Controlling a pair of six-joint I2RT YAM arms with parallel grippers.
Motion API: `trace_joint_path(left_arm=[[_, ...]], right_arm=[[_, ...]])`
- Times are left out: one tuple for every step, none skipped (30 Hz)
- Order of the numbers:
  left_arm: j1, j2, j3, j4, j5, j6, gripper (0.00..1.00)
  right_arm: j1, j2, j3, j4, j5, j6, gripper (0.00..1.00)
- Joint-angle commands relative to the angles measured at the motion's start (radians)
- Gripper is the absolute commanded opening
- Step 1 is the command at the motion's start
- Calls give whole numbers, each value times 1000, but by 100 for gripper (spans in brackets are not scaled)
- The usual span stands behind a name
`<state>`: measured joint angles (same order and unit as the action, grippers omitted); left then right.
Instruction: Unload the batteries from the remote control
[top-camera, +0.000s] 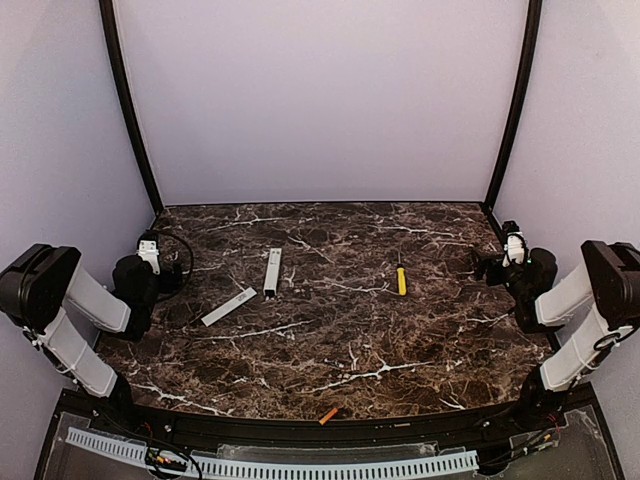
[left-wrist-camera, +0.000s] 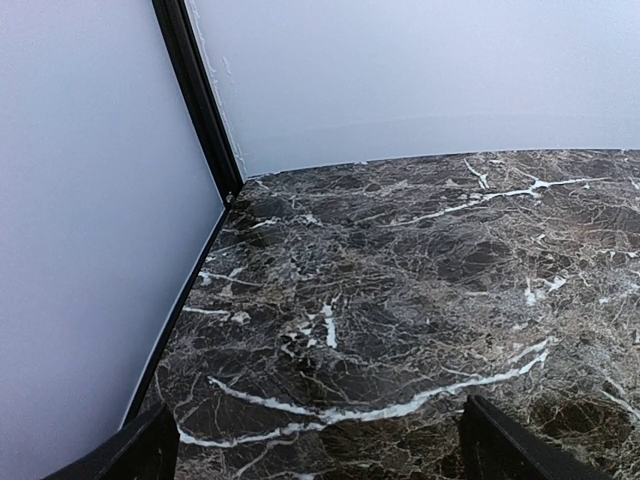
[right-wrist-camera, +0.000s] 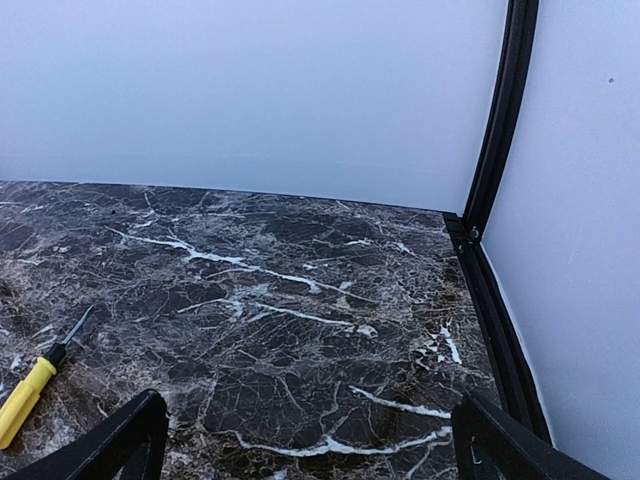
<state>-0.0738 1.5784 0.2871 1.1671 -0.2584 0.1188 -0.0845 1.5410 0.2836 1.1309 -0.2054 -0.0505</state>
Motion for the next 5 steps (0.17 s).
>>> trace_joint_path(left_arm=[[4,2,-15,23,6,-11,98],[5,2,-15,23,6,-11,99],[5,2,-15,23,6,-11,98],[5,2,-15,23,7,-11,99],[4,2,-15,23,6,-11,99]], right_arm=[[-5,7,-5,41,4,3,99],[-5,7,-5,41,4,2,98],[-4,6,-5,41,4,3,98],[-4,7,-5,41,4,3,98],[-4,7,-7,43,5,3,99]])
